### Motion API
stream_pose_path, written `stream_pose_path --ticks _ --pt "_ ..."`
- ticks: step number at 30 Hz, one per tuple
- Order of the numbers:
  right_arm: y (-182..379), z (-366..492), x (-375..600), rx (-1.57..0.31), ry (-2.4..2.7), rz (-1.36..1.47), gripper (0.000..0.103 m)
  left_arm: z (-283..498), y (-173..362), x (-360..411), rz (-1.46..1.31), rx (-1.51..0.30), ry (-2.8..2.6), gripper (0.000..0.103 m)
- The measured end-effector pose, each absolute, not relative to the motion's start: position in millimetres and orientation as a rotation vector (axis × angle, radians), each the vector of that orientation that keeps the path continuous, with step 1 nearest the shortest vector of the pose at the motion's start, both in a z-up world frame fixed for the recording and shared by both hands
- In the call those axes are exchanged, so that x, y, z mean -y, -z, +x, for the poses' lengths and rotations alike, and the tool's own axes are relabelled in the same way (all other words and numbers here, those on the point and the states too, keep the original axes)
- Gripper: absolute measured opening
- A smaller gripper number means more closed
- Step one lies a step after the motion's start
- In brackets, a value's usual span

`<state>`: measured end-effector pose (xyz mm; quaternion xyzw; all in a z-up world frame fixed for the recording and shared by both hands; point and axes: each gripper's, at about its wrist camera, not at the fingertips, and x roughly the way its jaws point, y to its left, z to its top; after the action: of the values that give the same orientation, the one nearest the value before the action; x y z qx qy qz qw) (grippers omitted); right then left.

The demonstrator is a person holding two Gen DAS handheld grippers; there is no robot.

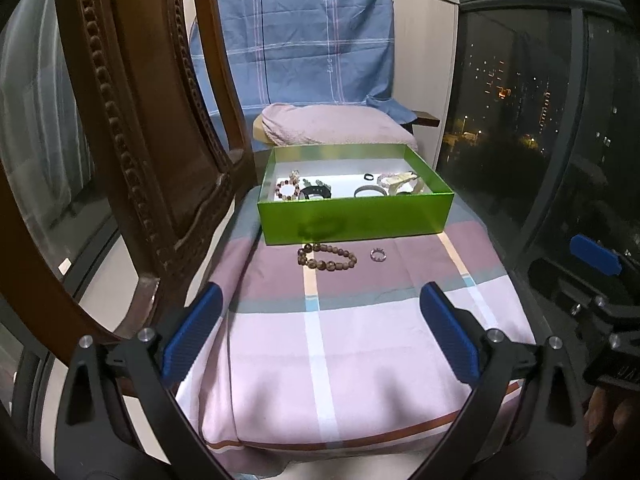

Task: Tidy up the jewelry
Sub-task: 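Raise both grippers away from the green box, then lower the left gripper onto the wooden bead bracelet while the right gripper approaches the small ring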

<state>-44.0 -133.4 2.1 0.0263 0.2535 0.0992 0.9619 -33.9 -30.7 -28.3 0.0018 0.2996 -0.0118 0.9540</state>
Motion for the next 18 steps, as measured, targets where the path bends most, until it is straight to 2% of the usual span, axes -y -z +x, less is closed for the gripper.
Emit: stream_pose_path --ticks 18 --pt "-3.4 -43.6 133.8 -0.517 -0.205 0.066 0.095 -24.2 36.1 31.0 0.0 -0.648 0.035 0.098"
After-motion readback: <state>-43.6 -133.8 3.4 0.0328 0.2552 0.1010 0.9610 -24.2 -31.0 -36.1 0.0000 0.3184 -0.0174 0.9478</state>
